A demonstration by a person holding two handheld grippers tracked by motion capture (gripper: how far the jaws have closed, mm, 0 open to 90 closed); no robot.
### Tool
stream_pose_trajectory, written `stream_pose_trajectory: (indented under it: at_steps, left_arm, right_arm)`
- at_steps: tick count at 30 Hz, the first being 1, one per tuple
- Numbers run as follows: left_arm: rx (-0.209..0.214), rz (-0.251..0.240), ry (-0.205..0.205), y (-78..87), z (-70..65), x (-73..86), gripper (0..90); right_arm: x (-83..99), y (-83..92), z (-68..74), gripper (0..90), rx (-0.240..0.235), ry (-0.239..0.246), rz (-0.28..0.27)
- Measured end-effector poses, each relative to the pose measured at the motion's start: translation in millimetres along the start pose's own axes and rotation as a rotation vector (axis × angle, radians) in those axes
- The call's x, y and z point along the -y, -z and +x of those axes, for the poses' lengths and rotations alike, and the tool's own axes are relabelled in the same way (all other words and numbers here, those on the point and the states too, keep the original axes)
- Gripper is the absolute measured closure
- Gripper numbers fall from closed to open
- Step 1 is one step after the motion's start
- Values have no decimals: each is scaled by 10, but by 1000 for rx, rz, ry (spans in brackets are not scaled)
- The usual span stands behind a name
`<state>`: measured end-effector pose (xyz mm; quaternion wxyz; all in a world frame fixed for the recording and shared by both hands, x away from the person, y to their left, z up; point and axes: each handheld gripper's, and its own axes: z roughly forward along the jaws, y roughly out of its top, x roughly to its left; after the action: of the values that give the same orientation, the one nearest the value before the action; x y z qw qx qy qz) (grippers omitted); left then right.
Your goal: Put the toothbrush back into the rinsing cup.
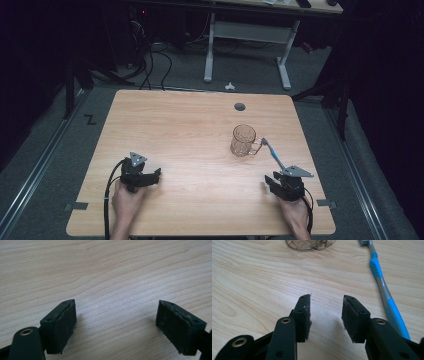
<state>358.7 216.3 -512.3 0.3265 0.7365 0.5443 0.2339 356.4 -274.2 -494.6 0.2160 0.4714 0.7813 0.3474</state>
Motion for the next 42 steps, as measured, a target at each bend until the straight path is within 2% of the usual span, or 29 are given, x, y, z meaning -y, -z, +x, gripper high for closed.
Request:
stream_pose_trajectory:
  at_steps: [10,24,36,42]
  left_arm:
    - [0,0,0,0,0,0,173]
    - [0,0,0,0,0,0,173]
    - [0,0,0,-1,0,0,173]
    - [0,0,0,-1,0,0,173]
  right_arm:
    - [12,39,-58,612,13,-4,6]
    - [-39,103,-237,616,36,-9,10]
    - [-156,114,-416,631,48,-29,14]
    - [-227,126,-497,620,69,-29,18]
